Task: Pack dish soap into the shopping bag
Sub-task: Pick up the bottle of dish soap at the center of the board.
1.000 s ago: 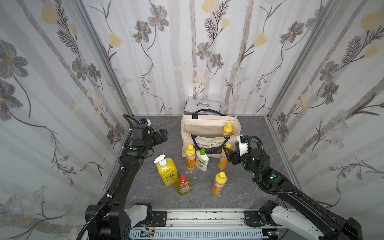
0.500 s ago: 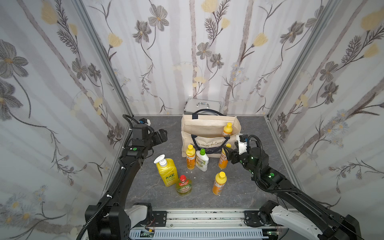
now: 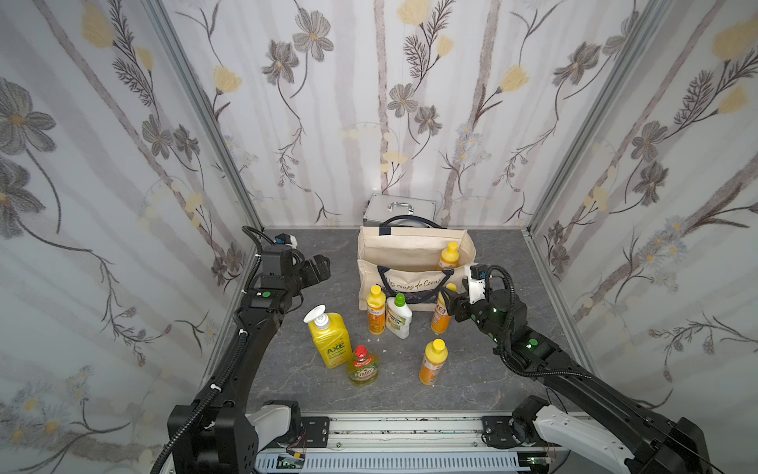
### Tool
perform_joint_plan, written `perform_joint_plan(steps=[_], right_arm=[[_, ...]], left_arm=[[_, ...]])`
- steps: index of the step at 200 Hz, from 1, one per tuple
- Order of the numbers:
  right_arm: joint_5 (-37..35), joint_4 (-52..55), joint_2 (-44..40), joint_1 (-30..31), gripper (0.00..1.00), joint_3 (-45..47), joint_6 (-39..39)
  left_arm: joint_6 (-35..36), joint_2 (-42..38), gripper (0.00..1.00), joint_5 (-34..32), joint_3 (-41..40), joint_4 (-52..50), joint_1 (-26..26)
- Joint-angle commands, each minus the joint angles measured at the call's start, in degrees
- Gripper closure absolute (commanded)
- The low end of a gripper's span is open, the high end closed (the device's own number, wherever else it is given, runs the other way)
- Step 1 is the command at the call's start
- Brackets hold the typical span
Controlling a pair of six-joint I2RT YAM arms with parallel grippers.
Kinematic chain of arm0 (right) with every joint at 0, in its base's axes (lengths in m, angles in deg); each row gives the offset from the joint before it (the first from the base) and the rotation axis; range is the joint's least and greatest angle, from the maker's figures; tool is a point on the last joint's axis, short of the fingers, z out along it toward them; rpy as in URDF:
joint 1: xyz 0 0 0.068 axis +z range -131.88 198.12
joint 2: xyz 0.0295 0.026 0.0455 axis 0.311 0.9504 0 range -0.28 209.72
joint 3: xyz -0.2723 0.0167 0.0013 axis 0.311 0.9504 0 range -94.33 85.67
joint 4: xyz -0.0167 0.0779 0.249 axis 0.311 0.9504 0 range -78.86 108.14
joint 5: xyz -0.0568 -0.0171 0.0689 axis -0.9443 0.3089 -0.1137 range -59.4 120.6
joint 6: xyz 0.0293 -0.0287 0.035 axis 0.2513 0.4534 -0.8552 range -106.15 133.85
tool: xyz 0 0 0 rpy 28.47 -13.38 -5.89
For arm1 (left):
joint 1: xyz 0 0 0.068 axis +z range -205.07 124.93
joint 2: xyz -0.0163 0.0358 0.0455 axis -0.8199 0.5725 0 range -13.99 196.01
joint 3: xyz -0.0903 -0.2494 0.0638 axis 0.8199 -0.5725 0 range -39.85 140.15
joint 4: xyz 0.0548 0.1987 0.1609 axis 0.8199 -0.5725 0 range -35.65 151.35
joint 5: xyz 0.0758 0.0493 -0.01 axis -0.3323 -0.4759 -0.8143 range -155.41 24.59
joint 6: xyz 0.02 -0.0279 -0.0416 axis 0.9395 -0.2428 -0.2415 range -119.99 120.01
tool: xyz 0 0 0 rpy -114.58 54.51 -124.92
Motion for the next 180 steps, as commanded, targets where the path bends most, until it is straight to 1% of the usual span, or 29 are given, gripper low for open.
perform_joint_plan(steps=[1, 103, 113, 145, 155, 180], right_arm=[[-0.81, -1.99, 0.69, 0.03, 0.31, -0.79, 0.62], [-1.06, -2.62, 3.32, 0.12, 0.37, -1.10, 0.97], [-1.04, -2.70, 3.57, 0.14, 0.40, -1.10, 0.97], [-1.40, -2.51, 4.04, 0.14, 0.45, -1.33, 0.97], [-1.61, -2.36, 3.93, 0.15, 0.51, -1.45, 1.14], [-1.66, -1.67, 3.18, 0.22, 0.55, -1.54, 1.07]], left_arm=[[0.51, -0.27, 0.00, -0.54, 0.06, 0.43, 0.01], [0.64, -0.47, 0.00, -0.82, 0.00, 0.42, -0.17], [0.60, -0.55, 0.00, -0.90, -0.04, 0.42, -0.19], [0.67, -0.64, 0.00, -1.03, -0.03, 0.47, -0.17], [0.67, -0.64, 0.00, -1.03, -0.02, 0.47, -0.24], [0.59, -0.57, 0.00, -1.12, -0.07, 0.47, -0.23]])
